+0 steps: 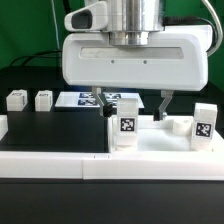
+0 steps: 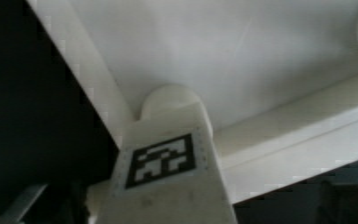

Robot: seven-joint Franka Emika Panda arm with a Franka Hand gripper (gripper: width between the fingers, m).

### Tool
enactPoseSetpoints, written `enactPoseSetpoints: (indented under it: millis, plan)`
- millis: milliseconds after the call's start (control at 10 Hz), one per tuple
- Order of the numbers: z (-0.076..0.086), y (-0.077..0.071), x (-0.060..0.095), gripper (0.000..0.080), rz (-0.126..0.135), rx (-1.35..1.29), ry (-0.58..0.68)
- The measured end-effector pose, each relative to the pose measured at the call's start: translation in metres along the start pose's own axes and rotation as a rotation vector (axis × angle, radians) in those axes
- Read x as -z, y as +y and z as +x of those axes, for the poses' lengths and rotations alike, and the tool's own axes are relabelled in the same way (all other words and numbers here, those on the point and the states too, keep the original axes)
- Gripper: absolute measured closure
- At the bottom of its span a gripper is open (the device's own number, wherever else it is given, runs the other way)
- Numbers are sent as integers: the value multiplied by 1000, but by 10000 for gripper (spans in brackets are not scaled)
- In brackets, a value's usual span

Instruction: Assemble square table

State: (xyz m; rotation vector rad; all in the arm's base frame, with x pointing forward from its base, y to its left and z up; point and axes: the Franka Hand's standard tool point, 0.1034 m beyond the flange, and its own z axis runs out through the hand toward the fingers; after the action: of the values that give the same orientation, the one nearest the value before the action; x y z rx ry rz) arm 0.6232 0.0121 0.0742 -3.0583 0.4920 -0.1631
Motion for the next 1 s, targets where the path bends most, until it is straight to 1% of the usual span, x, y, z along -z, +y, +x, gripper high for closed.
enactPoseSetpoints:
  millis: [100, 200, 300, 400, 500, 600, 900, 1000]
  plan:
    - [1, 3, 0, 150, -15, 245, 0]
    - [2, 5, -2, 150, -17, 315, 1]
    - [1, 5, -2, 150, -17, 301, 1]
    - [1, 5, -2, 271, -17, 284, 1]
    - [1, 5, -2, 409, -17, 278, 1]
    - [1, 5, -2, 514, -17, 196, 2]
    - [2, 6, -3, 512, -17, -50, 4]
    - [3, 6, -3, 512, -17, -167, 15]
